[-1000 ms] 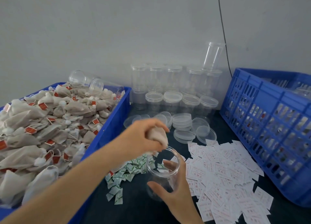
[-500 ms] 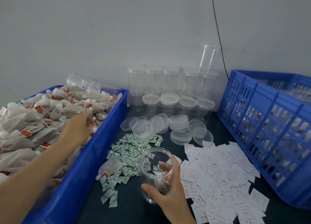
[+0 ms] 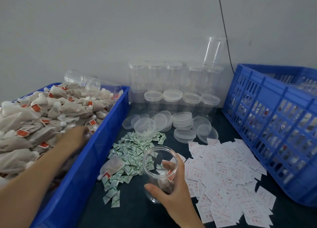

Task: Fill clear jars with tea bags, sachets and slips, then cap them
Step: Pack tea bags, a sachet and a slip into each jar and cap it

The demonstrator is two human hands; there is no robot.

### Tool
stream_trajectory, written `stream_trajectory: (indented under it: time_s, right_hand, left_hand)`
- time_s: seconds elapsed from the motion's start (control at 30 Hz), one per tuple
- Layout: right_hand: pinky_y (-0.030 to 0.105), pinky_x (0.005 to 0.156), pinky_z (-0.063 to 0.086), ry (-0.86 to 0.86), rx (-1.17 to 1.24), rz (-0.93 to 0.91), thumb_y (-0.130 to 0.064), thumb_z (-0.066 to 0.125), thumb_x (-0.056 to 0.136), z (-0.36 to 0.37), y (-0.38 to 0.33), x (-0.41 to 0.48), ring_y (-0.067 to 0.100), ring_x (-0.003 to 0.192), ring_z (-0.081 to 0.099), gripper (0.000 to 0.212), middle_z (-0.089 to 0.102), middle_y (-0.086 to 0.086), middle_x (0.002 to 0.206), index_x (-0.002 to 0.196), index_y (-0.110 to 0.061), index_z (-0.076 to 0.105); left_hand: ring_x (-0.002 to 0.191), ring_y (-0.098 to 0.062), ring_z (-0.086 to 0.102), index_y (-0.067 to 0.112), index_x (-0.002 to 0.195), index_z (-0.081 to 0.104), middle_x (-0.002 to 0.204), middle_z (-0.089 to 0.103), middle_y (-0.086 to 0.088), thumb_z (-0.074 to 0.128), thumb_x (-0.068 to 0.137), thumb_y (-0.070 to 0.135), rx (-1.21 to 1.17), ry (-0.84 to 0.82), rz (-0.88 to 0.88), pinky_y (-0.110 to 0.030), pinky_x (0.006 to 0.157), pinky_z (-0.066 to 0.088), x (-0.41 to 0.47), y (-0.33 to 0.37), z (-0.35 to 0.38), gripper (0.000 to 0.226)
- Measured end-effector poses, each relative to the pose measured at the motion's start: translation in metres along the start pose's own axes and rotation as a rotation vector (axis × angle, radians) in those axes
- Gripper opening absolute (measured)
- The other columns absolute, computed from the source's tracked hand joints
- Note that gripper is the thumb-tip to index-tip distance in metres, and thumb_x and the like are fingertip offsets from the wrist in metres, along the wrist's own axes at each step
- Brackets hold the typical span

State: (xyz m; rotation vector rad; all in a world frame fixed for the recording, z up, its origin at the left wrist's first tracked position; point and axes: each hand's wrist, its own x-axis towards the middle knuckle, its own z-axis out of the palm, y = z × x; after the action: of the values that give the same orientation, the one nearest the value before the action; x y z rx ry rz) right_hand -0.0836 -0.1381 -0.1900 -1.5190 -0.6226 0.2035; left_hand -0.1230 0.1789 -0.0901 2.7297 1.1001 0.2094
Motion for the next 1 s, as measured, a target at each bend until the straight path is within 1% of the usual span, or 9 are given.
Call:
stream_trajectory:
  time_s: [0.07,0.17,0.23,0.37,0.5,0.63,0.83,0.93,1.0]
  right_hand:
    - [0.014,0.085,0.052,-0.001,0.006,0.005,-0.063,0.09,0.054,0.0,-0.001,0.0,-0.001,0.124,0.05,0.107,0.051,-0.027,0.124,0.14,-0.064,0.027]
    - [0.015,0.086,0.053,-0.005,0.007,0.011,-0.064,0.09,0.054,-0.001,-0.001,0.0,-0.001,0.126,0.049,0.109,0.051,-0.027,0.125,0.142,-0.062,0.026]
    - [0.019,0.088,0.054,-0.013,0.007,0.01,-0.062,0.091,0.054,-0.001,0.0,0.0,0.002,0.127,0.05,0.11,0.05,-0.027,0.126,0.143,-0.061,0.025]
    - [0.023,0.09,0.055,-0.012,0.0,0.016,-0.062,0.091,0.054,-0.001,0.001,0.0,0.006,0.128,0.052,0.111,0.05,-0.028,0.125,0.143,-0.062,0.025]
    - [0.014,0.088,0.051,0.006,-0.01,0.006,-0.067,0.089,0.053,-0.001,-0.003,0.0,0.0,0.126,0.05,0.107,0.052,-0.029,0.124,0.139,-0.065,0.026]
    - [0.011,0.09,0.048,0.004,0.005,-0.02,-0.06,0.09,0.057,0.0,-0.006,0.0,-0.002,0.127,0.05,0.102,0.053,-0.029,0.128,0.138,-0.064,0.028]
    - [0.01,0.088,0.048,0.001,0.009,-0.005,-0.062,0.09,0.054,-0.001,-0.003,0.0,0.001,0.128,0.049,0.104,0.051,-0.027,0.126,0.139,-0.063,0.029]
    - [0.008,0.087,0.048,-0.003,0.007,-0.003,-0.062,0.09,0.055,-0.002,-0.004,0.001,-0.002,0.129,0.047,0.105,0.051,-0.028,0.126,0.14,-0.062,0.029]
    - [0.006,0.087,0.047,-0.002,0.007,-0.008,-0.062,0.089,0.055,-0.002,-0.004,0.001,-0.002,0.128,0.047,0.104,0.05,-0.028,0.125,0.141,-0.061,0.029]
  left_hand:
    - [0.096,-0.037,0.059,0.006,0.113,0.061,0.112,0.062,-0.023,0.056,0.096,0.026,-0.109,0.178,-0.006,-0.037,0.075,0.043,0.001,0.005,-0.008,0.027]
    - [0.084,-0.038,0.062,0.012,0.103,0.059,0.101,0.059,-0.017,0.059,0.093,0.032,-0.422,0.258,0.073,-0.044,0.071,0.053,-0.013,0.023,-0.027,0.023]
    - [0.074,-0.027,0.064,0.015,0.095,0.056,0.089,0.062,-0.009,0.058,0.094,0.029,-0.65,0.238,0.179,-0.037,0.06,0.054,-0.032,0.042,-0.037,0.014]
    - [0.072,-0.008,0.068,0.014,0.094,0.061,0.081,0.07,0.002,0.056,0.094,0.018,-1.154,-0.009,0.254,-0.025,0.064,0.056,-0.079,0.089,-0.045,0.007]
    - [0.077,-0.006,0.069,0.013,0.094,0.063,0.086,0.071,0.006,0.058,0.091,0.019,-0.991,-0.223,0.466,-0.014,0.065,0.053,-0.113,0.125,-0.038,0.009]
    - [0.082,-0.009,0.07,0.017,0.098,0.065,0.091,0.073,0.003,0.067,0.084,0.022,-0.993,-0.268,0.485,-0.02,0.073,0.056,-0.119,0.135,-0.033,0.015]
    - [0.088,-0.016,0.068,0.017,0.095,0.064,0.093,0.071,-0.001,0.064,0.089,0.012,-1.01,0.068,0.3,-0.025,0.072,0.054,-0.069,0.093,-0.044,0.008]
    - [0.099,-0.017,0.058,0.011,0.119,0.054,0.112,0.059,0.003,0.057,0.094,0.012,-0.771,0.296,0.156,-0.025,0.074,0.045,-0.037,0.059,-0.039,0.025]
    - [0.109,-0.022,0.054,0.003,0.128,0.049,0.119,0.054,-0.002,0.057,0.094,0.01,-0.551,0.305,0.116,-0.034,0.083,0.046,-0.018,0.033,-0.029,0.036]
